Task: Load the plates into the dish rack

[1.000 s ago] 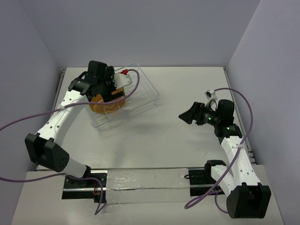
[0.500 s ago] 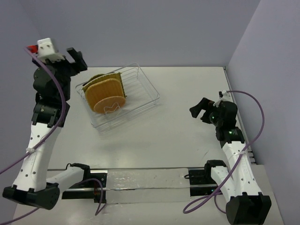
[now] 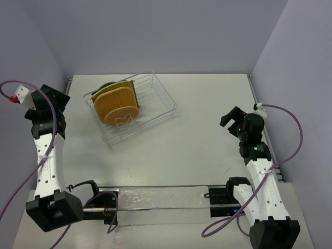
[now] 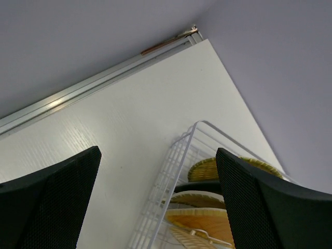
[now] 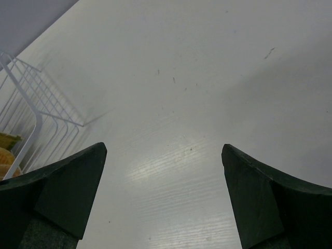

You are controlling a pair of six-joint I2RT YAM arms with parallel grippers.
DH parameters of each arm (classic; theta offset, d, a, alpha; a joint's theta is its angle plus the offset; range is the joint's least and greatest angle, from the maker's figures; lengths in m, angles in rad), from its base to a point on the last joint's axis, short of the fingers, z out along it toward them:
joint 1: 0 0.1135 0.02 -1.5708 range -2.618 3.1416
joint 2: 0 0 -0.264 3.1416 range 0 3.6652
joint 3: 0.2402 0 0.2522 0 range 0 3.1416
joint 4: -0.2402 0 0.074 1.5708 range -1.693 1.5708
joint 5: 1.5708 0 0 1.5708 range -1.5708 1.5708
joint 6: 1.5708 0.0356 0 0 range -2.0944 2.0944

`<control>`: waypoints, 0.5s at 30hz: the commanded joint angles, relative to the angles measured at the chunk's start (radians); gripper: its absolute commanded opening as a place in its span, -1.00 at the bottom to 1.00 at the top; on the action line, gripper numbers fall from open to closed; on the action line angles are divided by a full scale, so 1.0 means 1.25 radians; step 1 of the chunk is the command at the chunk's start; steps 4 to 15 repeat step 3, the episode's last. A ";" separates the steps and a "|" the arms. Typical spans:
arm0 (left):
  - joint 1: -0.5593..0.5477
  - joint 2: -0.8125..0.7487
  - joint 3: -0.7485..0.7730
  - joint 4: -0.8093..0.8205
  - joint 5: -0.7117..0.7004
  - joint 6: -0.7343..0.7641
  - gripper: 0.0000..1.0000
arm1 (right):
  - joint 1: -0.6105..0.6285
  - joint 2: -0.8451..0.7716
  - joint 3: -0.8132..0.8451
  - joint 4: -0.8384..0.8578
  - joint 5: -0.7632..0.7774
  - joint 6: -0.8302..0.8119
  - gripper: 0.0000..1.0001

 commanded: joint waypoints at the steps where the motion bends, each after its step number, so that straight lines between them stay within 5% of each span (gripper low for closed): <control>1: 0.004 -0.039 0.004 0.010 -0.024 -0.040 0.99 | 0.002 -0.006 0.006 0.007 0.047 0.026 0.99; 15: 0.004 -0.055 -0.018 0.026 -0.018 -0.052 0.99 | 0.004 -0.001 0.002 0.009 0.053 0.029 0.99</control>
